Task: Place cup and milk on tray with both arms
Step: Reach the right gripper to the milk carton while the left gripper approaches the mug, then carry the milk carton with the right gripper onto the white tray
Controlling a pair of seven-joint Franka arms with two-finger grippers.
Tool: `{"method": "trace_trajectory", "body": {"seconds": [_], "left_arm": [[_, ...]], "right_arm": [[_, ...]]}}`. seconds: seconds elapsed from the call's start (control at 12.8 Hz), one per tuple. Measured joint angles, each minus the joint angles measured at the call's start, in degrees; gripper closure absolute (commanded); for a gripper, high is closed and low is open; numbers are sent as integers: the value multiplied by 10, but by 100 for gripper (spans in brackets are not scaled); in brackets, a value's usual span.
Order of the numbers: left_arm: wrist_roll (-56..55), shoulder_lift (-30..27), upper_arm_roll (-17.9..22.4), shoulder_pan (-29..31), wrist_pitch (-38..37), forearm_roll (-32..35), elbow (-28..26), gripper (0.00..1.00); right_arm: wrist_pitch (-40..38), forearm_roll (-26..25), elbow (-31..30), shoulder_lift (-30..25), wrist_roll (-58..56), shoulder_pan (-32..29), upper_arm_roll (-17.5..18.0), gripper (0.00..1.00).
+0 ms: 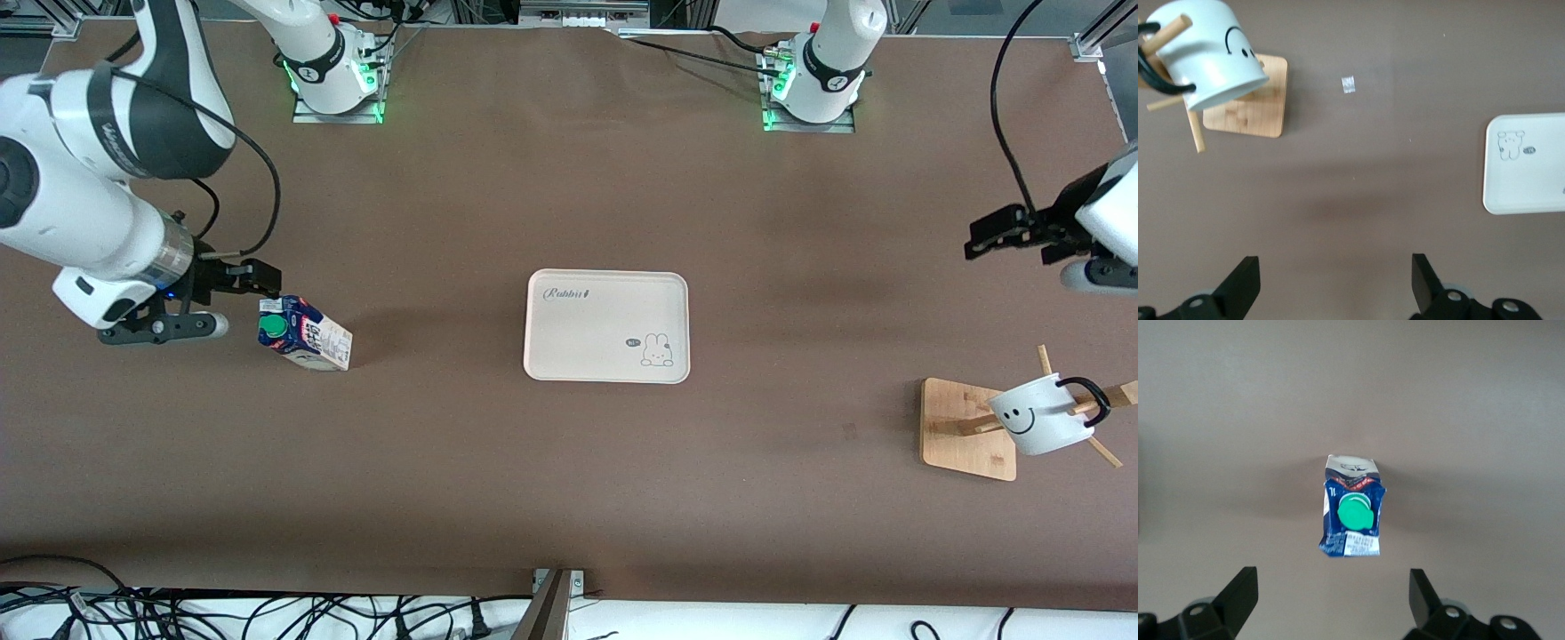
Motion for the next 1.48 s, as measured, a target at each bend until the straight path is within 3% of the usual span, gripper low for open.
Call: {"method": "trace_trajectory", "body": {"seconds": [0.47, 0.62, 0.78, 0.94, 1.25, 1.48], "left_arm": [[0, 11, 0, 7, 84, 0, -15, 0], [0, 11, 1, 15, 137, -5, -45, 0], [0, 12, 1, 24, 184, -19, -75, 0], [0, 12, 1, 31, 227, -37, -106, 0], [-1, 12, 1, 36, 312, -52, -164, 0], [-2, 9, -2, 36, 385, -55, -214, 0]], "right_arm": [[156, 14, -136, 2, 1, -3, -4, 1], [191, 14, -166, 3, 2, -3, -4, 13], [198, 14, -174, 4, 2, -3, -4, 35], [200, 14, -174, 5, 2, -3, -4, 44], [201, 14, -160, 4, 1, -1, -3, 46], [157, 15, -114, 3, 10, 10, 0, 46]]}}
